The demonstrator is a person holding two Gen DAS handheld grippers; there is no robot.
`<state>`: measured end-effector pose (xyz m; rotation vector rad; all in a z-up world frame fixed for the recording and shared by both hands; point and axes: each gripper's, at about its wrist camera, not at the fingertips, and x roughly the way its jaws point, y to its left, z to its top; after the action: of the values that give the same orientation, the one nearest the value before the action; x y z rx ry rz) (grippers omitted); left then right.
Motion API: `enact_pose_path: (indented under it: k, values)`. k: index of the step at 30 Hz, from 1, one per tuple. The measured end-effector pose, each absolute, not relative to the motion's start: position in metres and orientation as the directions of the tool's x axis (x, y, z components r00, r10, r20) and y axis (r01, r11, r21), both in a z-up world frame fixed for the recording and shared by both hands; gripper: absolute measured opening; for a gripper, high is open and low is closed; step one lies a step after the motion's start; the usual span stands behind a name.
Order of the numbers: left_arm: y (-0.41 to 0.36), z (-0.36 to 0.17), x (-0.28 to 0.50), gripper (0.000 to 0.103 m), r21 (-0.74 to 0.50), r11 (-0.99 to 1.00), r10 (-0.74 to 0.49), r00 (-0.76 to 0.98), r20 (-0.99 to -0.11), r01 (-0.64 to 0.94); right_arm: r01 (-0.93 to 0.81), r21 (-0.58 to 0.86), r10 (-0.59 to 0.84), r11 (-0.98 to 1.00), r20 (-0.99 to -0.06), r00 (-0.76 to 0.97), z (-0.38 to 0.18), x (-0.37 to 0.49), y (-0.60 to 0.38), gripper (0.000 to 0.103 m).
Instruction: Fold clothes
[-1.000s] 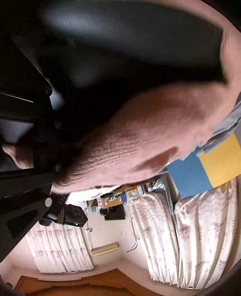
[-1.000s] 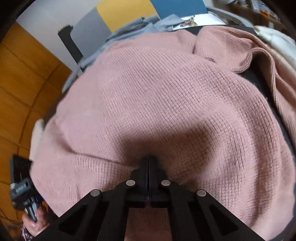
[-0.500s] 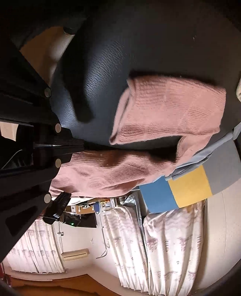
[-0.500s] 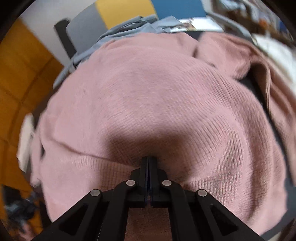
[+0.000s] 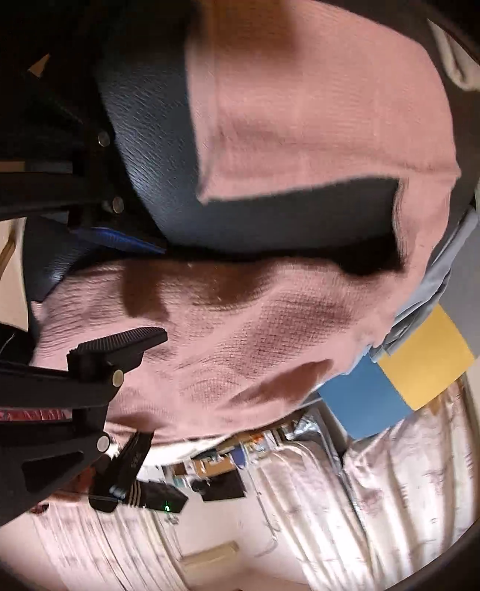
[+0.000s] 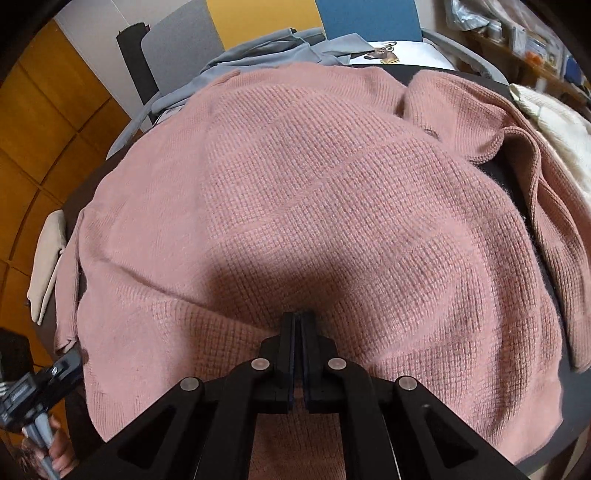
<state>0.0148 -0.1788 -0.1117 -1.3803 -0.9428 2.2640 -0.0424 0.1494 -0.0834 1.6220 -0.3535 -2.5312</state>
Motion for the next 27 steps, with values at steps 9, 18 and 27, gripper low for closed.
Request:
enact_pose_path:
  k: [9,18,27]
  values:
    - [-0.192,-0.100,0.037,0.008,-0.551,-0.834,0.482,-0.510,-0.713,-0.018,-0.017,0.222,-0.194,-0.975,-0.883,-0.426,-0.072,-0.045,0.128,0.012]
    - [-0.232,-0.081,0.048,0.007,-0.460,-0.888,0.394,-0.530,-0.751,-0.009,0.078,0.144,-0.163,-0.986,-0.817,-0.552,-0.059,-0.019,0.162,0.031]
    - [-0.251,-0.081,0.027,0.008,-0.377,-0.926,0.298,-0.551,-0.780,0.032,0.056,0.156,-0.164,-0.986,-0.868,-0.469,-0.102,0.007,0.176,0.030]
